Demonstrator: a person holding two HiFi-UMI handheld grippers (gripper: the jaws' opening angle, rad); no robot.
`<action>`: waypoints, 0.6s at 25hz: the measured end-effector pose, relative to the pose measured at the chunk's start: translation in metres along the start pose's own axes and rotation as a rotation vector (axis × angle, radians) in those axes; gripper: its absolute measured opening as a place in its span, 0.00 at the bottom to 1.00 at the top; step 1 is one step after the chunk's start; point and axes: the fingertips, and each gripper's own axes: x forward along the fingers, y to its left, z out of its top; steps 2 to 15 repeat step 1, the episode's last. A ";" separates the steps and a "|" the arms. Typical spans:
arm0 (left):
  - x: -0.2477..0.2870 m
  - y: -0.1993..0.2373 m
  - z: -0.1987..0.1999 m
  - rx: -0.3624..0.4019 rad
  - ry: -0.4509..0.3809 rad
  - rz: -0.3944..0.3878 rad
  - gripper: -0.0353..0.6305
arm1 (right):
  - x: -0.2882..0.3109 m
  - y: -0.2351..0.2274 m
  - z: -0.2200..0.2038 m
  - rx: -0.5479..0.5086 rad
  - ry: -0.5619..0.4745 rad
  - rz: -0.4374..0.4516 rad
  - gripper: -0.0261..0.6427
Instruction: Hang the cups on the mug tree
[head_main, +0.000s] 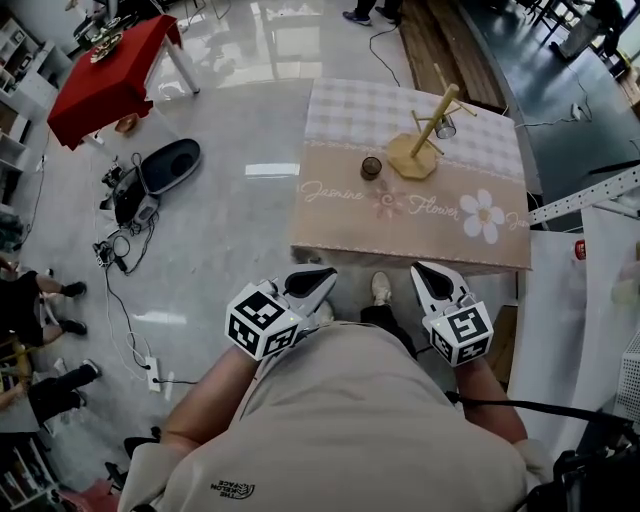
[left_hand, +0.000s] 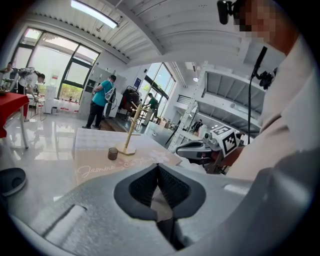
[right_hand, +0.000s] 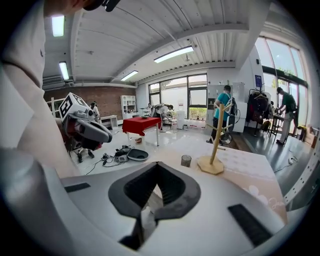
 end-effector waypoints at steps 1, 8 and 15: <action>-0.001 0.000 0.000 0.000 -0.001 0.001 0.06 | 0.001 0.001 0.001 -0.004 -0.001 0.001 0.06; -0.001 0.000 0.000 0.000 -0.001 0.001 0.06 | 0.001 0.001 0.001 -0.004 -0.001 0.001 0.06; -0.001 0.000 0.000 0.000 -0.001 0.001 0.06 | 0.001 0.001 0.001 -0.004 -0.001 0.001 0.06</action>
